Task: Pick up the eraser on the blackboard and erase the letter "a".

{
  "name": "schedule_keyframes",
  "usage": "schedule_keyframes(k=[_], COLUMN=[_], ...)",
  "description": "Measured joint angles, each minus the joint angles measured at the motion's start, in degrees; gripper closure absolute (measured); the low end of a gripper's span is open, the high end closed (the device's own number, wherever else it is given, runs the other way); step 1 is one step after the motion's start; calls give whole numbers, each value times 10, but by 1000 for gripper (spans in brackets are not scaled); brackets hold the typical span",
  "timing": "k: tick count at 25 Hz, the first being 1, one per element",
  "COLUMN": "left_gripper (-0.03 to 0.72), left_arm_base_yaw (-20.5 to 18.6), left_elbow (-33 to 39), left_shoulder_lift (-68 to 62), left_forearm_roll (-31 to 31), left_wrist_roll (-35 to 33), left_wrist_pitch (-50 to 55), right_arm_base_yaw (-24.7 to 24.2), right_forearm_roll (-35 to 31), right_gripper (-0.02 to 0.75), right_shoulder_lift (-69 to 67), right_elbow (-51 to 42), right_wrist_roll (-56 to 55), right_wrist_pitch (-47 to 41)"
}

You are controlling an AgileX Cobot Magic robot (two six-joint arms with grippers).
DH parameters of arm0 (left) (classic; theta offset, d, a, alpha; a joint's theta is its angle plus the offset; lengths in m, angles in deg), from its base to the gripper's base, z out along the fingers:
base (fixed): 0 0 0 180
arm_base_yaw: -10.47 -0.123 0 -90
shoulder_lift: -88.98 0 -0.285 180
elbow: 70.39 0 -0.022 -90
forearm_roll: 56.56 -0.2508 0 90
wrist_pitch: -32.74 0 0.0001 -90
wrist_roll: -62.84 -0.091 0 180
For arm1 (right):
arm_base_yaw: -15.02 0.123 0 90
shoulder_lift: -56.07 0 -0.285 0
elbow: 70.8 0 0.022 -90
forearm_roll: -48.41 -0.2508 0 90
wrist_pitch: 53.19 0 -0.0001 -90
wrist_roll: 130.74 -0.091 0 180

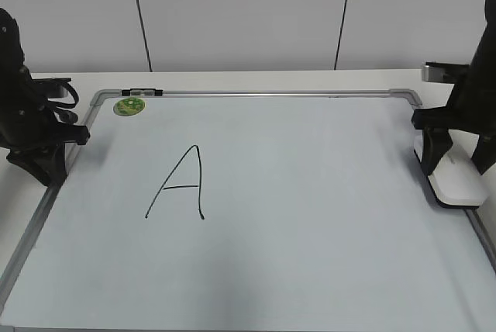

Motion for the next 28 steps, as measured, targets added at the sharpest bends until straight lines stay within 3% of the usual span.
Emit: schedule_keyframes(k=[23,28], left_gripper=[570,570], left_arm_base_yaw=[0,0], left_elbow=[0,0], left_shoulder_lift=[0,0], left_forearm_roll=[1,1], left_wrist_roll=[0,0], left_wrist_pitch=[0,0], right_arm_base_yaw=[0,0], right_forearm_roll=[-6,-8], right_gripper=[206,130], right_shoulder_lift=[-22,-23], right_elbow=[6,6], right_wrist_roll=[0,0], right_wrist_pitch=[49,52])
